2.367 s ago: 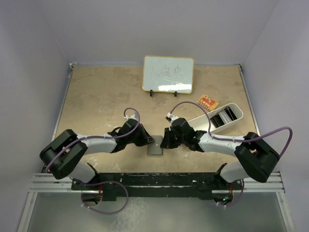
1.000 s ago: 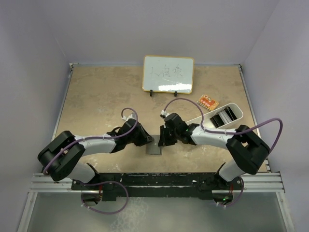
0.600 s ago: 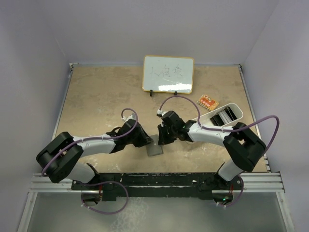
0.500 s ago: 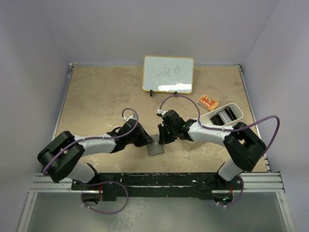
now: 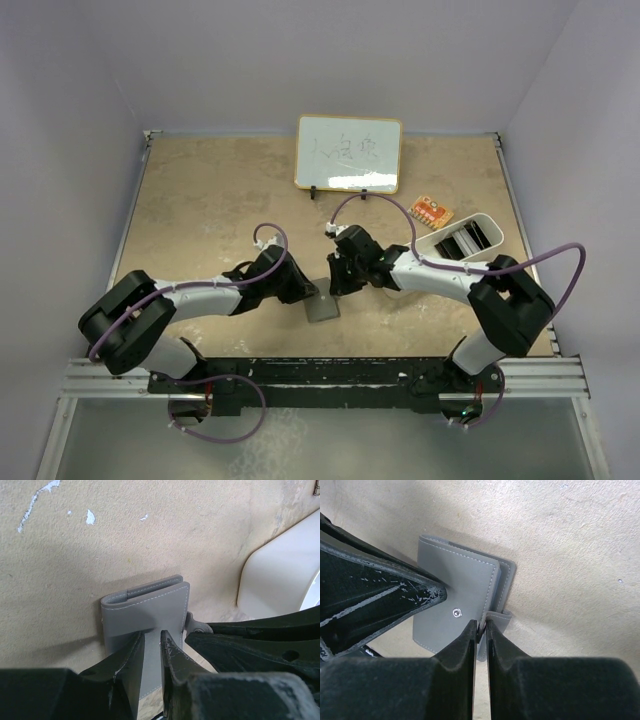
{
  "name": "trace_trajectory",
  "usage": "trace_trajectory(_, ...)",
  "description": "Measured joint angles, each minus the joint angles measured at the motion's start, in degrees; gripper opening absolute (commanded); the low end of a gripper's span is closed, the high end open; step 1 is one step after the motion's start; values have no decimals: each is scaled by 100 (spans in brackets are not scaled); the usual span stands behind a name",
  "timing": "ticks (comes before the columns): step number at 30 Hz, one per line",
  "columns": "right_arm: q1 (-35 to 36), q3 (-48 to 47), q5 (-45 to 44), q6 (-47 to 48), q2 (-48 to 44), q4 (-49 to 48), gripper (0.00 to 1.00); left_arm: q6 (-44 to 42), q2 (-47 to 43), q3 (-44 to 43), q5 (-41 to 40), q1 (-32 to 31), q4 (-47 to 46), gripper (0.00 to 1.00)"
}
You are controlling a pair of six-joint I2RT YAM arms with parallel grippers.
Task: Put the credit cards into the card holder
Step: Close the card holder at the center of the board.
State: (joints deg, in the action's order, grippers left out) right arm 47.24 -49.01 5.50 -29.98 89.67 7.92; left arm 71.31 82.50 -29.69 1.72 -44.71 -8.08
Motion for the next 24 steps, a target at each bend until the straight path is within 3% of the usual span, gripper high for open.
trace_trajectory(13,0,13,470,-232,76,-391,19,4,0,0,4,0,-7,17)
trace_trajectory(24,0,72,796,-262,70,-431,38,13,0,72,44,2,-153,17)
